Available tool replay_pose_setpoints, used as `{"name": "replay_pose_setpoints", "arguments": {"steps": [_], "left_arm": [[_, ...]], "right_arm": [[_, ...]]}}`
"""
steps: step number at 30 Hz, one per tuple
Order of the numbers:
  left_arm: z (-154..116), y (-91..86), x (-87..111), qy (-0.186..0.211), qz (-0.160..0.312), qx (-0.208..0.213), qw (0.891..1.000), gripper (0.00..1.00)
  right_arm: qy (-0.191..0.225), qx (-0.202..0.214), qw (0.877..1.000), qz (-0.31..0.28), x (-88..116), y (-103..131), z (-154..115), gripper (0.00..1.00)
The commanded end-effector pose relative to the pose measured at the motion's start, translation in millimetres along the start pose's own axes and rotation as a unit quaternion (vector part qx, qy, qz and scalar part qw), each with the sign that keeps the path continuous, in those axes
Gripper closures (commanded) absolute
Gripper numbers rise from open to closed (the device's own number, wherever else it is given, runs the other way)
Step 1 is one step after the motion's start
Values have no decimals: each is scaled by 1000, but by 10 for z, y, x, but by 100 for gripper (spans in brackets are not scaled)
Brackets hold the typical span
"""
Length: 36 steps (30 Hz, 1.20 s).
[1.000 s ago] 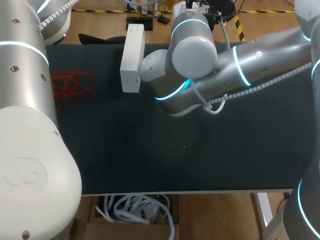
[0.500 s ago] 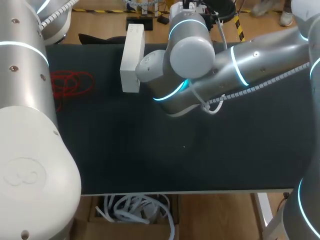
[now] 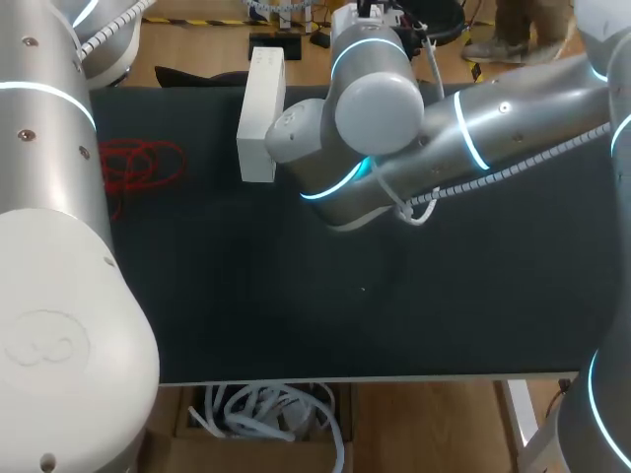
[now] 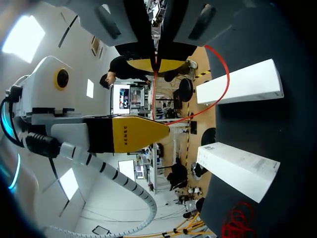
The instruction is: Grab the tape and strap the tape.
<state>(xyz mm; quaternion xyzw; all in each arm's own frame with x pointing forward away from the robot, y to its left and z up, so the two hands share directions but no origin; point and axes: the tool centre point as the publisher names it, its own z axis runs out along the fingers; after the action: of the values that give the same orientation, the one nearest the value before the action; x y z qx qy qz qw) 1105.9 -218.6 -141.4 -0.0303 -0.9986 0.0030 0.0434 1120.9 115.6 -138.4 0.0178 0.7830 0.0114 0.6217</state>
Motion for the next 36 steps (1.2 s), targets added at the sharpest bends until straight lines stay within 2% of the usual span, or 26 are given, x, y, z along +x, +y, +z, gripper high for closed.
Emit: {"name": "replay_pose_setpoints", "arguments": {"steps": [1, 36], "left_arm": [[-12, -7, -10, 2, 0, -2, 1000, 100], [-12, -7, -10, 2, 0, -2, 1000, 100]], "right_arm": [[4, -1, 1000, -2, 3, 12, -27, 100], [17, -9, 1000, -3, 83, 69, -124, 100]]}}
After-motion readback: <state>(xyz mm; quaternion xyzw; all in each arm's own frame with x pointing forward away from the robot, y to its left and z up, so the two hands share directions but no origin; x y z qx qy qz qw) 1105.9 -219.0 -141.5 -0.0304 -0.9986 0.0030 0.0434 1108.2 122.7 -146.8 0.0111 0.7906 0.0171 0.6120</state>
